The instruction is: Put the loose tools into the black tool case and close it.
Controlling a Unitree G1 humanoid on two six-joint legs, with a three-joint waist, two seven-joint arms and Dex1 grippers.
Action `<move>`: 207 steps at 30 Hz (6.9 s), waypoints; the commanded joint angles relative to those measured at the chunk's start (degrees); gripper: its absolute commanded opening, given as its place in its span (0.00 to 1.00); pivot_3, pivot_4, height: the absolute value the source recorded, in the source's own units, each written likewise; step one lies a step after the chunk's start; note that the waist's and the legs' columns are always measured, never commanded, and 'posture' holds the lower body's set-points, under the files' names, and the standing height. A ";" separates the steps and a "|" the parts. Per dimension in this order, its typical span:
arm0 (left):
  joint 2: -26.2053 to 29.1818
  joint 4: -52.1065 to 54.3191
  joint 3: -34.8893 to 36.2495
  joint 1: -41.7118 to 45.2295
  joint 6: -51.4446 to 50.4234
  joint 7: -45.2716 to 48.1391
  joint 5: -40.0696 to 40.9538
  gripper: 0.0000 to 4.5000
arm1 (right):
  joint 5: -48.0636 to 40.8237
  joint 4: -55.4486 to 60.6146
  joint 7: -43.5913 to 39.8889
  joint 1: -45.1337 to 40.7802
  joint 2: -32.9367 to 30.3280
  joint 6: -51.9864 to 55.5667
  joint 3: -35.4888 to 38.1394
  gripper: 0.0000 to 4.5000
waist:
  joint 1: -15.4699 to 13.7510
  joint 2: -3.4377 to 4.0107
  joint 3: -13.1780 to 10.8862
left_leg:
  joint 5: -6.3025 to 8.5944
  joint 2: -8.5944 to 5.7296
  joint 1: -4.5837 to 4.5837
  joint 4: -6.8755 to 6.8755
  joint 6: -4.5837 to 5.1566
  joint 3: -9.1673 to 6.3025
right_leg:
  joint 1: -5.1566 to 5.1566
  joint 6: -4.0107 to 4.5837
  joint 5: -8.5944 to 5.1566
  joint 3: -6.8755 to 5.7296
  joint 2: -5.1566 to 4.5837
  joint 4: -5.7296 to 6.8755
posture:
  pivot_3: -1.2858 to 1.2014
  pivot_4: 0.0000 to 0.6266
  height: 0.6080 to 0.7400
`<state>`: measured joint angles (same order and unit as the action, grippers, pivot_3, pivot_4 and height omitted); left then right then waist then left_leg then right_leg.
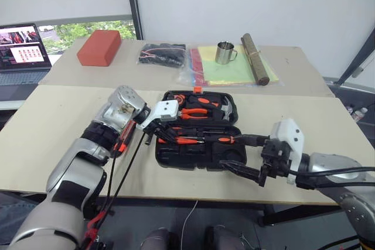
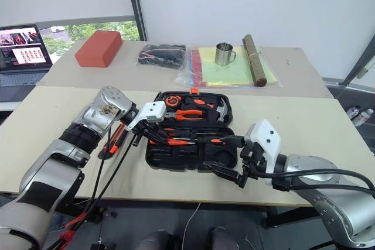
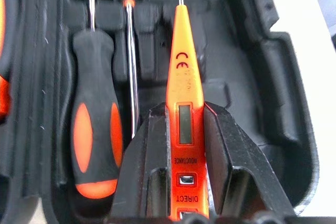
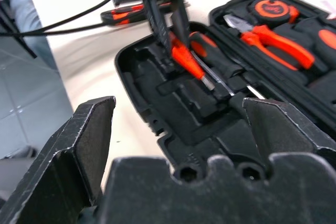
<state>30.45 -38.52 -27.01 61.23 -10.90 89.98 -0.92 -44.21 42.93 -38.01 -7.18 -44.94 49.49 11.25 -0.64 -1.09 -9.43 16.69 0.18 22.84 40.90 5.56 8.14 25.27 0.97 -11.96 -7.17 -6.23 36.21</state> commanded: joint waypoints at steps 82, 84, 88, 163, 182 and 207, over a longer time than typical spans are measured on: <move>13.57 55.88 58.51 -60.91 -32.39 -32.16 22.83 1.00 | 2.68 -11.59 -11.55 -16.44 0.24 -7.19 -12.40 1.00 | 0.94 0.06 0.02 | 0.12 0.07 -0.20 -0.01 0.18 -0.13 | -0.26 -0.04 0.16 0.11 -0.29 -0.22 | 0.52 0.24 0.97; 13.47 57.92 60.54 -64.17 -33.59 -35.06 23.19 1.00 | 3.42 -12.70 -12.76 -17.15 0.38 -7.81 -13.10 1.00 | 0.40 0.03 0.01 | 0.25 0.04 -0.20 0.00 -0.07 -0.16 | -0.26 -0.04 0.16 0.10 -0.31 -0.25 | 0.52 0.24 0.97; 13.69 58.46 58.59 -60.69 -41.53 -40.93 25.84 1.00 | 4.40 -14.31 -14.08 -18.34 1.26 -8.39 -14.10 1.00 | -1.09 0.04 0.00 | 0.40 -0.03 -0.20 0.02 -0.37 -0.25 | -0.22 -0.06 0.16 0.04 -0.42 -0.20 | 0.52 0.24 0.97; 0.50 17.56 4.14 -9.32 -4.50 -1.66 6.18 0.01 | -2.21 1.16 1.10 2.33 -1.98 -2.39 -2.72 1.00 | -0.16 0.12 0.06 | -0.07 -0.03 0.07 0.08 0.12 -0.13 | -0.09 -0.07 0.11 0.08 -0.17 -0.06 | 0.52 0.24 0.97; -3.96 13.47 5.17 -10.76 4.81 -7.61 2.62 0.01 | -2.97 2.13 1.16 5.71 -2.32 -2.24 0.29 1.00 | -1.21 0.12 0.28 | 0.03 -0.05 -0.13 0.17 0.30 -0.18 | -0.35 -0.10 0.14 0.08 -0.34 -0.11 | 0.52 0.24 0.97; -0.71 14.31 1.35 -12.51 8.97 -5.93 -0.46 0.01 | -4.68 5.06 1.60 13.41 -2.44 -2.10 6.97 1.00 | -1.64 0.33 0.45 | 0.23 -0.02 -0.19 0.46 0.60 -0.25 | -0.60 -0.26 0.23 0.05 -0.45 -0.17 | 0.52 0.24 0.97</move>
<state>28.23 -23.14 -26.46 48.60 0.57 84.01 -0.60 -47.76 46.22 -36.50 5.85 -47.51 48.38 16.10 -2.28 -0.75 -8.98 16.93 0.16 22.65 41.37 6.17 7.90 24.67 0.57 -11.78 -7.09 -6.68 36.03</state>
